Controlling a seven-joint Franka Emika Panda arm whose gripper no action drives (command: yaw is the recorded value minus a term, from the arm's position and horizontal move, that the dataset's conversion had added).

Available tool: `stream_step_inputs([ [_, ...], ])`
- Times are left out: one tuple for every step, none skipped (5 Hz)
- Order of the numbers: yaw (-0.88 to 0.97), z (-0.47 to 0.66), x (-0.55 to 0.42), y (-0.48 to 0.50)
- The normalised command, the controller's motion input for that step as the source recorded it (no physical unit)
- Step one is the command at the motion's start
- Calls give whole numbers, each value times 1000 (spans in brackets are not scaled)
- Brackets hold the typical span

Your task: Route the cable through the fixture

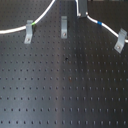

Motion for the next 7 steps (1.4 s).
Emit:
stream_step_inputs([
  [-49, 169, 7, -38],
  [-317, 571, -512, -22],
  [-3, 524, -496, 285],
  [14, 409, -375, 339],
  [14, 194, -159, 137],
  [-117, 192, -135, -23],
  [-168, 195, -250, -55],
])
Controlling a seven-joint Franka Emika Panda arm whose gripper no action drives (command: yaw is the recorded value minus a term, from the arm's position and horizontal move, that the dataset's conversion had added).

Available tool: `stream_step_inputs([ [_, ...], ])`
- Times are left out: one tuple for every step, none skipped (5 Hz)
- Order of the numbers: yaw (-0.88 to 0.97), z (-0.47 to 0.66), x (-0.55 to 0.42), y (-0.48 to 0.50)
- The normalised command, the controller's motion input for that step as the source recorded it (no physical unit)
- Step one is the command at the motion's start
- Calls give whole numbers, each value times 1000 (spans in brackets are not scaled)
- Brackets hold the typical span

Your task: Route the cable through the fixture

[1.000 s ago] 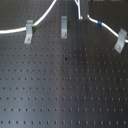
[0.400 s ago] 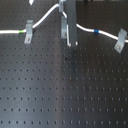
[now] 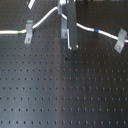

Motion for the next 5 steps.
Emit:
stream_step_inputs([
  [-163, 313, -384, -5],
  [-14, 395, -278, 200],
  [-54, 387, -226, 162],
  [-94, 359, -33, 2],
  [-231, 82, 32, -79],
])
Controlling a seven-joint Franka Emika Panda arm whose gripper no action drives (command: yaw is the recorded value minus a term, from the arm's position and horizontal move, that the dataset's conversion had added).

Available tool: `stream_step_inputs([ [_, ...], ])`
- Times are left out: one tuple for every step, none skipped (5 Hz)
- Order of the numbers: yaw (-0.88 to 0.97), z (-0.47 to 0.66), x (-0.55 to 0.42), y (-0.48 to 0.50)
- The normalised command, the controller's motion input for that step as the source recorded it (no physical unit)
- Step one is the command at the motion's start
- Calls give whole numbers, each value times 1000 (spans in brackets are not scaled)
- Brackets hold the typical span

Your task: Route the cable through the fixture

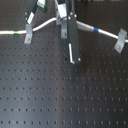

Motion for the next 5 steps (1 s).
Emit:
stream_step_inputs([
  [-166, 160, -5, -39],
  [0, 21, 1, 1],
  [26, 69, 2, 2],
  [3, 0, 0, 0],
  [186, 61, 4, -18],
])
